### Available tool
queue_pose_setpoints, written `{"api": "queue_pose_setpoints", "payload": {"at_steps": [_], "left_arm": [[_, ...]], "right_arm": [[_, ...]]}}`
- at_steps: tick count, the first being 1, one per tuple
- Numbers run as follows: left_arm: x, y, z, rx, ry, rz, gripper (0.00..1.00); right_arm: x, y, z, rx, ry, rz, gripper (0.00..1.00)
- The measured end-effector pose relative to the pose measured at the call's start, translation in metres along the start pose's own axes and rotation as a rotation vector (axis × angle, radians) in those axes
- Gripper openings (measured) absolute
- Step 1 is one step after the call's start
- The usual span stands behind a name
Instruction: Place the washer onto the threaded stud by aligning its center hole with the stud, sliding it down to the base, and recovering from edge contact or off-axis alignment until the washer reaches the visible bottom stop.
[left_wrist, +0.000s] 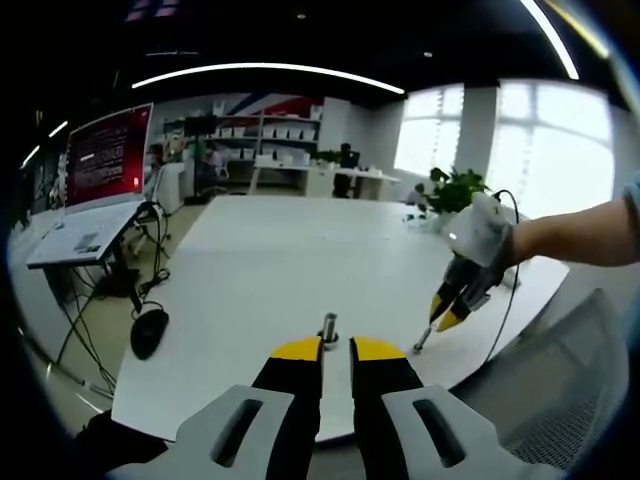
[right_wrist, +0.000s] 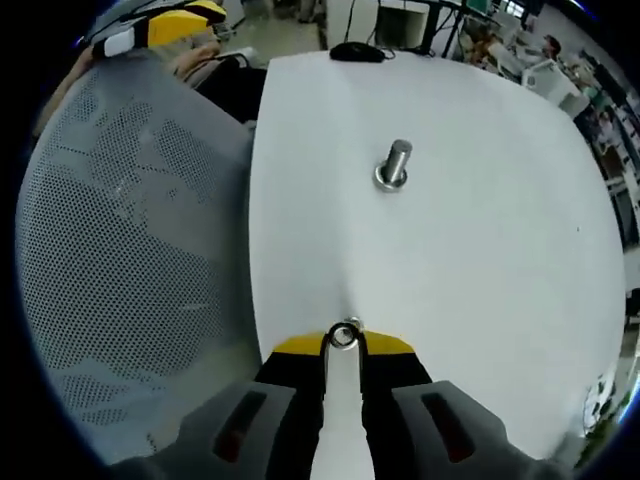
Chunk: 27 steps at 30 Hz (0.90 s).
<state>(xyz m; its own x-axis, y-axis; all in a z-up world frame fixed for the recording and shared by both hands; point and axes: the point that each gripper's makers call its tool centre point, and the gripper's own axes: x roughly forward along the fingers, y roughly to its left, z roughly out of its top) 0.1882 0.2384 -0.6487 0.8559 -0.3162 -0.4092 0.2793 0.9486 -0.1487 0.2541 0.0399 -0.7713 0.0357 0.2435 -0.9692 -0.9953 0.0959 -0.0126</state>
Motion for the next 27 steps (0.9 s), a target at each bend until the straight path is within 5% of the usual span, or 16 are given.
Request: {"api": "queue_pose_setpoints", "payload": {"at_steps": [27], "left_arm": [[0.000, 0.001, 0.000, -0.004, -0.002, 0.002, 0.07]], "right_arm": [[0.011, -0.006, -0.007, -0.039, 0.056, -0.006, 0.13]]}}
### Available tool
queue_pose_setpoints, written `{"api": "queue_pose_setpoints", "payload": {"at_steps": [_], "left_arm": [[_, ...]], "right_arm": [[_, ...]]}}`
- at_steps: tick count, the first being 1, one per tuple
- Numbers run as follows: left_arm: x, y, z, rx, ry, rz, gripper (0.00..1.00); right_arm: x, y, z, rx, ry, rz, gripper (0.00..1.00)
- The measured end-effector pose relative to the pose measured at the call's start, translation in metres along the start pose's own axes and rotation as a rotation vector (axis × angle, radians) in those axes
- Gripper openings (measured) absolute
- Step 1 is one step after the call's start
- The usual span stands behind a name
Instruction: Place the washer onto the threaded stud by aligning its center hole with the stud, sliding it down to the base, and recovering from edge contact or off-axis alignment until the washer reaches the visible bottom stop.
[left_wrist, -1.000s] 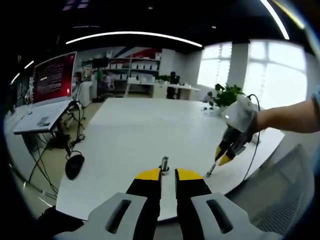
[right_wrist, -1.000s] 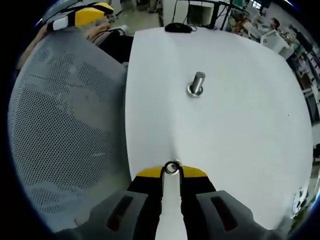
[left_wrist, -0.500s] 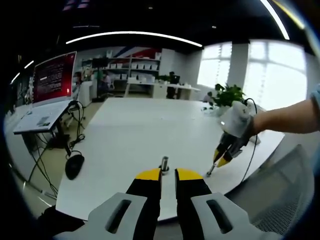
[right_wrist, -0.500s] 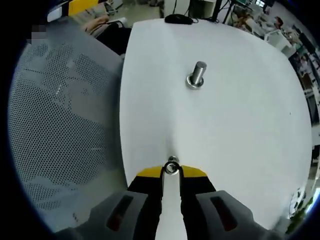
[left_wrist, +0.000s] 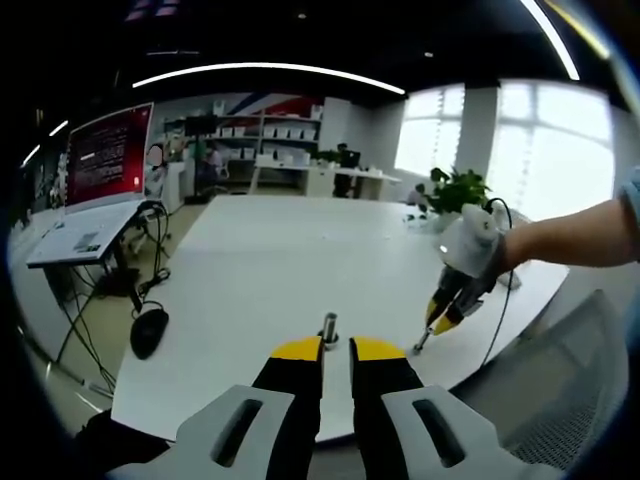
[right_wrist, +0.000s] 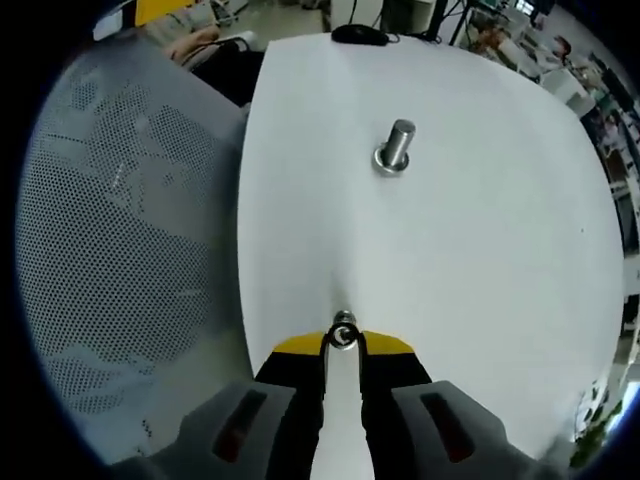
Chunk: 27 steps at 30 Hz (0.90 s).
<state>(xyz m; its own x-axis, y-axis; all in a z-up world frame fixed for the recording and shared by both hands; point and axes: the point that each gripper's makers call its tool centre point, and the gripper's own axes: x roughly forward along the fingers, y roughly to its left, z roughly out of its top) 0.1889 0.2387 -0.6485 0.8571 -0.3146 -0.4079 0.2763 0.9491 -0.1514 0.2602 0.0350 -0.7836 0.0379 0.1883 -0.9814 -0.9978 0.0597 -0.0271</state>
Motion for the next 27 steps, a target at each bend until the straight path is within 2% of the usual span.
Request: {"api": "queue_pose_setpoints", "payload": {"at_steps": [8, 16, 23, 27], "left_arm": [[0.000, 0.000, 0.000, 0.000, 0.000, 0.001, 0.07], [0.000, 0.000, -0.001, 0.000, 0.004, 0.002, 0.07], [0.000, 0.000, -0.001, -0.001, 0.005, 0.002, 0.07], [0.000, 0.000, -0.001, -0.001, 0.003, 0.002, 0.07]], "right_arm": [[0.009, -0.002, -0.002, -0.004, 0.018, -0.007, 0.13], [0.034, -0.002, -0.008, -0.004, 0.046, -0.007, 0.13], [0.040, 0.001, -0.011, -0.019, 0.054, 0.005, 0.13], [0.040, 0.002, -0.011, -0.057, 0.049, 0.020, 0.14]]}}
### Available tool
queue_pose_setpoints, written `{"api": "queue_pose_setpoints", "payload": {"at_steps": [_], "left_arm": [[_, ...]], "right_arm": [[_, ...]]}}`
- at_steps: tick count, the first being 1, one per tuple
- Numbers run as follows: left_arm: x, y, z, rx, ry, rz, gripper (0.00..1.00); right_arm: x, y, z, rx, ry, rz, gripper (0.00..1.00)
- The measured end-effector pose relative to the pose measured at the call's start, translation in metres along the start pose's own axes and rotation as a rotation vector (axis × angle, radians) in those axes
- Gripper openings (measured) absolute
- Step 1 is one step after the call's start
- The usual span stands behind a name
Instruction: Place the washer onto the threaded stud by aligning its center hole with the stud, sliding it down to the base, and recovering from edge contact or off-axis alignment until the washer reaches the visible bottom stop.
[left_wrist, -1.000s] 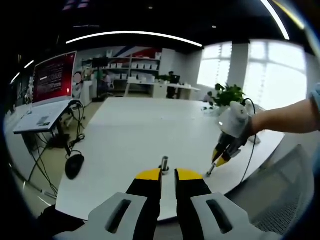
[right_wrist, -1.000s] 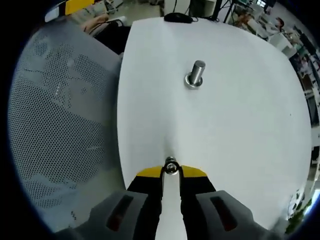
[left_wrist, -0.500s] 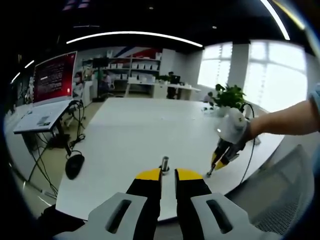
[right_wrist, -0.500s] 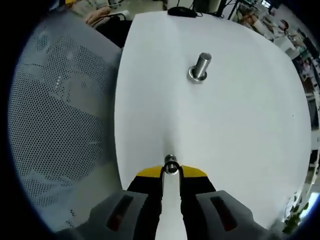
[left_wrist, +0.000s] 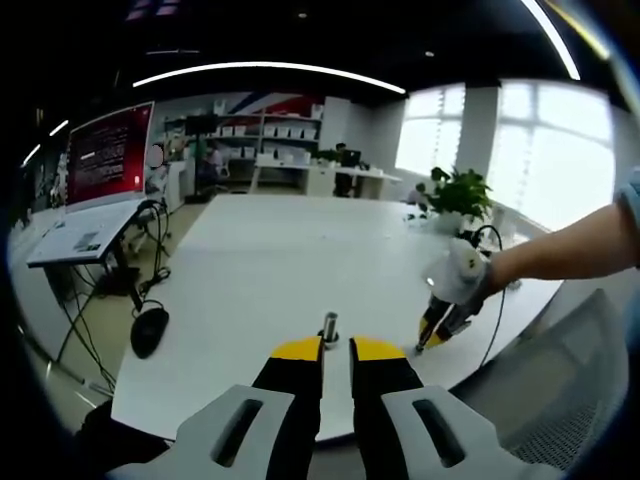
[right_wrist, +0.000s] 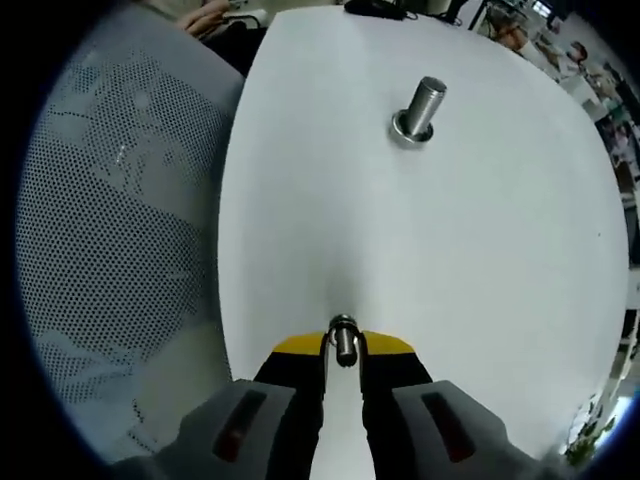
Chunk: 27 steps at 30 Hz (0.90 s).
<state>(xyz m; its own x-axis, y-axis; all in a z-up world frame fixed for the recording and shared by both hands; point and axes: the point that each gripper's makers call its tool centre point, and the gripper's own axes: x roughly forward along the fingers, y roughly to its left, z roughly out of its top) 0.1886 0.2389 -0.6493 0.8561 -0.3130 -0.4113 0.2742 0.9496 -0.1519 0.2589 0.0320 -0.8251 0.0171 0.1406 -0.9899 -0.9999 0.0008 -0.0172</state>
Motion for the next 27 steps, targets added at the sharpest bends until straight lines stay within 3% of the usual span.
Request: {"api": "queue_pose_setpoints", "payload": {"at_steps": [7, 15, 19, 27], "left_arm": [[0.000, 0.000, 0.000, -0.001, -0.002, -0.001, 0.07], [0.000, 0.000, 0.001, -0.001, -0.004, 0.000, 0.07], [0.000, 0.000, 0.001, 0.000, -0.003, -0.001, 0.07], [0.000, 0.000, 0.000, 0.000, -0.001, 0.000, 0.07]], "right_arm": [[-0.001, 0.001, 0.004, 0.008, -0.015, 0.010, 0.15], [0.000, 0.000, 0.002, 0.012, 0.001, 0.007, 0.09], [0.000, -0.007, 0.003, 0.001, 0.000, -0.010, 0.09], [0.003, -0.021, 0.004, 0.060, 0.016, 0.020, 0.09]]}}
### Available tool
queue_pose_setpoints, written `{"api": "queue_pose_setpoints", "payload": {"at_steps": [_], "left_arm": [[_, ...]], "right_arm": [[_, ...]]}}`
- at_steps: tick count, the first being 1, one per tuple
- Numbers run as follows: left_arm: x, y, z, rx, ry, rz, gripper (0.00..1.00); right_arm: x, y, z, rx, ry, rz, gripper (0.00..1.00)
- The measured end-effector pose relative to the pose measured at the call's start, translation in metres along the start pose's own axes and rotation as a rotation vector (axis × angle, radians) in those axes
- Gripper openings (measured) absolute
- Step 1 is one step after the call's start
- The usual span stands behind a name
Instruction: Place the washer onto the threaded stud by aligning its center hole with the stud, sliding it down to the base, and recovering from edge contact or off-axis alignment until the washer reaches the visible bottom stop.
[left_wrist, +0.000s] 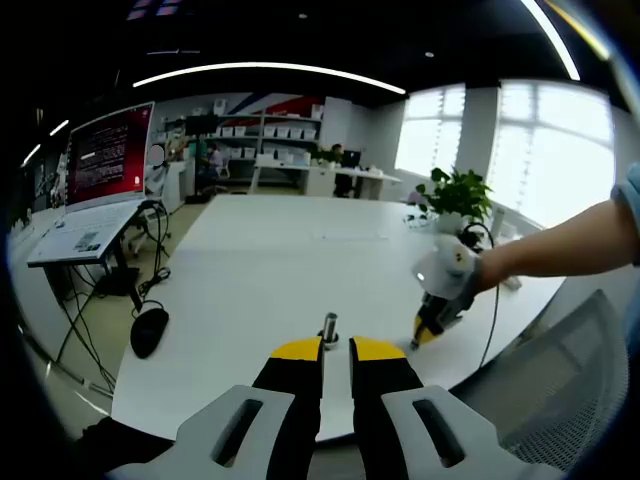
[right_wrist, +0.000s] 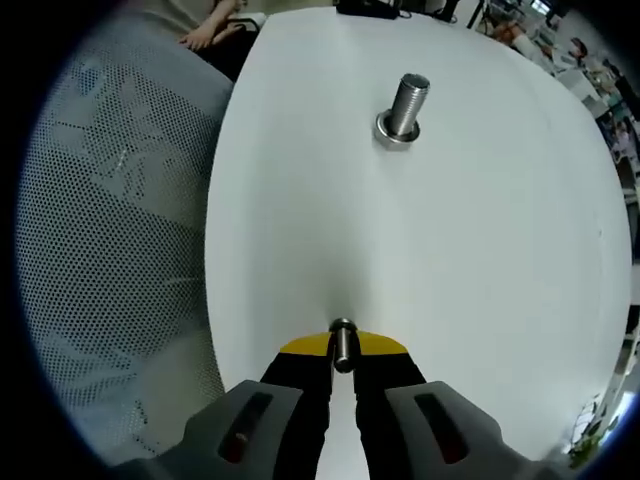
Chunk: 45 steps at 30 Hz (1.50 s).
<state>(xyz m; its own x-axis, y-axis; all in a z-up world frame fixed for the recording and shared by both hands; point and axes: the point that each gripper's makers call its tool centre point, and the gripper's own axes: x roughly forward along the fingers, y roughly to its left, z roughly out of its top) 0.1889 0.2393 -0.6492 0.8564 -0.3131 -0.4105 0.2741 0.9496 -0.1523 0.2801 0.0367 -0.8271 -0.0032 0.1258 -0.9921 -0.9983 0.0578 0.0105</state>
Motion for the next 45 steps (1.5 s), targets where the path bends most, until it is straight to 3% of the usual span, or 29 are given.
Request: {"api": "queue_pose_setpoints", "payload": {"at_steps": [11, 17, 20, 23, 28, 33, 37, 45], "left_arm": [[0.000, 0.000, -0.001, 0.000, 0.005, -0.001, 0.07], [0.000, 0.000, -0.001, -0.001, 0.004, -0.002, 0.07], [0.001, -0.001, -0.001, 0.000, 0.009, -0.004, 0.07], [0.001, 0.000, -0.001, 0.000, 0.008, -0.005, 0.07], [0.001, -0.001, -0.001, 0.005, 0.006, -0.009, 0.07], [0.000, -0.002, -0.001, 0.004, 0.005, -0.011, 0.07], [0.000, -0.002, -0.001, 0.006, 0.004, -0.014, 0.07], [-0.001, -0.002, 0.000, 0.008, -0.004, -0.018, 0.07]], "right_arm": [[0.000, -0.021, 0.002, 0.053, 0.004, 0.002, 0.09], [0.004, -0.024, -0.007, 0.052, 0.057, 0.000, 0.09], [-0.001, -0.030, -0.002, 0.067, 0.011, -0.029, 0.11], [-0.015, -0.041, 0.005, 0.185, -0.080, -0.084, 0.19], [-0.044, -0.041, 0.014, 0.269, -0.237, -0.097, 0.22], [-0.080, -0.034, 0.009, 0.258, -0.369, -0.143, 0.25], [-0.115, -0.028, -0.001, 0.301, -0.473, -0.172, 0.30], [-0.191, 0.014, -0.017, 0.452, -0.778, -0.157, 0.45]]}}
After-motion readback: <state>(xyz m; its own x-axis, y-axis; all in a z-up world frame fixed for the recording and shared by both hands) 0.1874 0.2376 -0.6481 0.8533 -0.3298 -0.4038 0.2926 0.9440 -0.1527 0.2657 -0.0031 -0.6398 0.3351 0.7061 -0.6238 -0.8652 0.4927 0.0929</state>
